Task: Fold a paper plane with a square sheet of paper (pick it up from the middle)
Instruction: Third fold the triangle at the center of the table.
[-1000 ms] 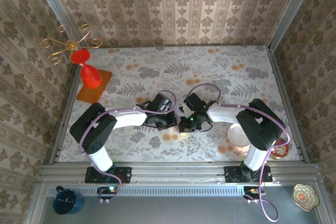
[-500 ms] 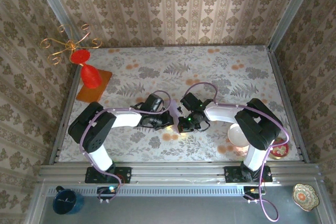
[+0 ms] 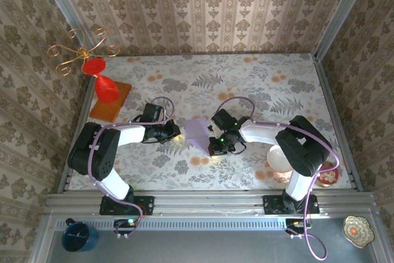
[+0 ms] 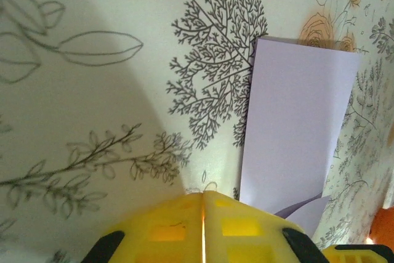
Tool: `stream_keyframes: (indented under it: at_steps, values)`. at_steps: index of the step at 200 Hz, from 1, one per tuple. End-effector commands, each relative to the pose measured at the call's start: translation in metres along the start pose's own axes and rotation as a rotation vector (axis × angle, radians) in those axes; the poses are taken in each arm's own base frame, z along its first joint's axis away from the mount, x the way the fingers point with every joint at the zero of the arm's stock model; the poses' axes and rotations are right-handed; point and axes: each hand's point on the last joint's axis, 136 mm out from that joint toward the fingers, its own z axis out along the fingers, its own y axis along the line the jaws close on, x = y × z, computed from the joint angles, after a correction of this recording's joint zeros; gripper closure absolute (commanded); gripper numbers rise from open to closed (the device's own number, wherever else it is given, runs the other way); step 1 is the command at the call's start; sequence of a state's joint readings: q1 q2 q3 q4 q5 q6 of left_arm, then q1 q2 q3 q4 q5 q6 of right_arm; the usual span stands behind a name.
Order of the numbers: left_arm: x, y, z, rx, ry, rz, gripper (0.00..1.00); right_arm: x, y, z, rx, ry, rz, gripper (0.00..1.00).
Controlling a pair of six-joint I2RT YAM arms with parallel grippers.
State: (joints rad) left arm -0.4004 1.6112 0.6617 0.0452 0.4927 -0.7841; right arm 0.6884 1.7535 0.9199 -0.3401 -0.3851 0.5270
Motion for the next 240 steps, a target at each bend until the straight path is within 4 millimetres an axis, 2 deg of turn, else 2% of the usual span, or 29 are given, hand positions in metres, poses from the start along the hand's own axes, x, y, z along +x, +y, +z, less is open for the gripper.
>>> stream_keyframes:
  at_steps: [1, 12, 16, 31, 46, 63, 98, 140, 240]
  values:
    - [0.0, -0.019, -0.013, -0.005, -0.018, 0.063, 0.9, 0.03, -0.037, 0.007, 0.138, 0.075, 0.072, 1.0]
    - [0.0, -0.025, -0.017, -0.007, -0.036, 0.056, 0.89, 0.011, -0.014, -0.004, 0.054, 0.003, 0.054, 0.97]
    - [0.008, -0.032, -0.015, -0.003, -0.024, 0.071, 0.88, 0.004, -0.006, -0.009, 0.023, -0.028, 0.047, 0.96]
    - [0.015, -0.04, -0.015, 0.016, -0.033, 0.043, 0.83, -0.021, 0.019, -0.03, -0.07, -0.139, 0.033, 0.87]
    - [0.023, -0.046, -0.014, 0.052, -0.038, 0.007, 0.77, -0.036, 0.031, -0.047, -0.121, -0.229, 0.031, 0.78]
    - [0.029, -0.05, -0.013, 0.076, -0.044, -0.027, 0.71, -0.043, 0.037, -0.055, -0.16, -0.291, 0.035, 0.7]
    - [0.039, -0.05, -0.01, 0.089, -0.039, -0.07, 0.6, -0.041, 0.037, -0.041, -0.203, -0.272, 0.074, 0.67]
    - [0.04, -0.048, -0.001, 0.108, -0.03, -0.102, 0.49, -0.046, 0.03, -0.021, -0.193, -0.251, 0.103, 0.66]
    - [0.044, -0.042, 0.014, 0.073, 0.008, -0.169, 0.46, -0.042, 0.004, 0.0, -0.134, -0.223, 0.157, 0.66]
